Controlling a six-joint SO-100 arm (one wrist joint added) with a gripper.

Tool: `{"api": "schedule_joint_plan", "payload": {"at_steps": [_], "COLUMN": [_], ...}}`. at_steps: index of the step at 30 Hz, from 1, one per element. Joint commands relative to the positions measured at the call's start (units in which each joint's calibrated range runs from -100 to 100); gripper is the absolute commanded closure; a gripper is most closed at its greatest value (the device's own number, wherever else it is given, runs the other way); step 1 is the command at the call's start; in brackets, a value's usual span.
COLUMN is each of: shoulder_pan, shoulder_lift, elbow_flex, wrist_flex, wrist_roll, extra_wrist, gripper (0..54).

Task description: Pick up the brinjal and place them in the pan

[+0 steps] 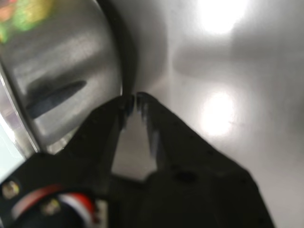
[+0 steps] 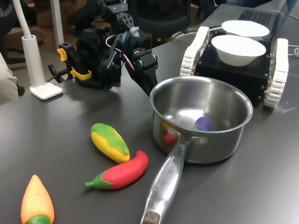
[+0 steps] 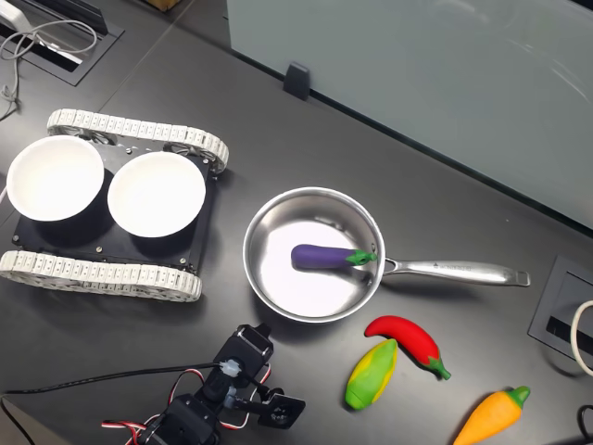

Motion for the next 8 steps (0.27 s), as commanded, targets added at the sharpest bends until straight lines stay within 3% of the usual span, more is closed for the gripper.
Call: {"api": "schedule_joint_plan", "payload": {"at_steps": [1,4,6,8], "shoulder_pan": [-0.9,-0.9,-0.9,-0.9], "shoulder_lift": [-0.6,-0.6,-0.6,-0.6], "elbow_flex": [-0.5,-0.5,-0.5,-0.5], "wrist_flex": [-2.7,-2.7,-2.7,-2.7], "wrist_roll": [0.5,0.5,0.4,0.4], "extra_wrist": [-0.5,-0.5,-0.5,-0.5], "gripper": [53.6,53.5,50.6,52.7]}}
